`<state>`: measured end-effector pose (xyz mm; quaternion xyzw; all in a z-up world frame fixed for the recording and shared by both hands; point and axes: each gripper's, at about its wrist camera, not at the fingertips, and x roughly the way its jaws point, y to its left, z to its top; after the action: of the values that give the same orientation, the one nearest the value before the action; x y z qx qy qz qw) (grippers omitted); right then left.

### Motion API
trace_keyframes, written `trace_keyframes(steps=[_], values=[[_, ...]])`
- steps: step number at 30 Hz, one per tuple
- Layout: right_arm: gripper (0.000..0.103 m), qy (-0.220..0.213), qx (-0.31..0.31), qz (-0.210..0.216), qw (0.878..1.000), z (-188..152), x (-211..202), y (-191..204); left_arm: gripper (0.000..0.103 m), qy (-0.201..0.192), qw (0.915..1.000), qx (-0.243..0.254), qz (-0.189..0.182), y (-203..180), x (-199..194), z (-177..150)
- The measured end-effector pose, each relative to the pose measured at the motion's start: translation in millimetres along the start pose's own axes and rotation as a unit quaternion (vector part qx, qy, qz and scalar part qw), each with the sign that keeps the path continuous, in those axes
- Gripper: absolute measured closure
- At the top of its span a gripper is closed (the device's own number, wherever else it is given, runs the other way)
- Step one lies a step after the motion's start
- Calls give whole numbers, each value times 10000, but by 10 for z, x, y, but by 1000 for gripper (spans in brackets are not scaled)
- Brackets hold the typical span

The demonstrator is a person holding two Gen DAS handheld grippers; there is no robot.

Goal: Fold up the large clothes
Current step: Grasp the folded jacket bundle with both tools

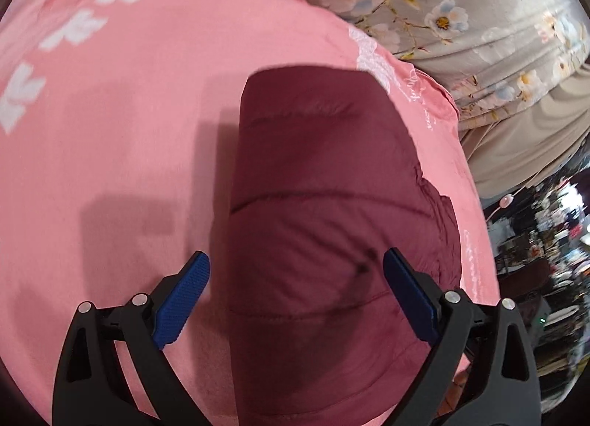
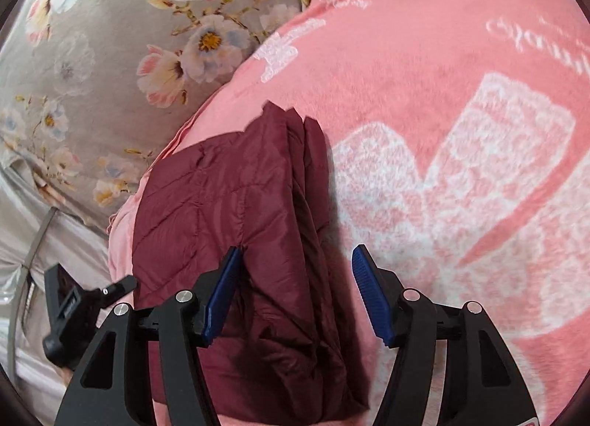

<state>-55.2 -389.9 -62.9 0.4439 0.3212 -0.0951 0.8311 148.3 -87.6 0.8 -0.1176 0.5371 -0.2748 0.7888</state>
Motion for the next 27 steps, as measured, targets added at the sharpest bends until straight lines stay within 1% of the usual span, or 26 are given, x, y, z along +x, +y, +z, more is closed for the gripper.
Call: trace_keyframes(steps=[3,7,10,12,15,17,19,22,23,24,25,27], values=[[41,119,135,119,9998,-20,119,-48,10,100,9996,-175,-207,79,123,-68],[40,234,247,370,9987,-46,231,-102,10,179,9991,-183,-345,76,248,-115],[40,250,109,401,9988,-53,270,-64,9,245,9991,-85,-349,36,331,-153],[40,265,53,405,9988,-57,289,-48,9,219,9994,23,-267,-12,360,-163],[44,296,-53,402,9987,-63,341,3,9,155,9996,248,-60,-100,386,-163],[53,334,-89,451,9984,-65,371,31,10,119,9991,396,81,-146,394,-179],[60,380,-69,550,9977,-63,385,39,12,61,9983,533,209,-195,382,-196],[73,378,-97,604,9974,-57,370,68,22,-18,9970,700,315,-230,340,-219],[76,351,-149,598,9975,-58,342,88,27,-57,9963,786,350,-256,314,-228],[78,327,-197,589,9975,-58,321,117,33,-89,9955,864,378,-270,291,-244],[81,294,-276,579,9975,-57,284,157,36,-138,9939,999,436,-315,255,-253],[83,197,-402,592,9972,-54,195,209,49,-265,9904,1247,535,-426,170,-276]])
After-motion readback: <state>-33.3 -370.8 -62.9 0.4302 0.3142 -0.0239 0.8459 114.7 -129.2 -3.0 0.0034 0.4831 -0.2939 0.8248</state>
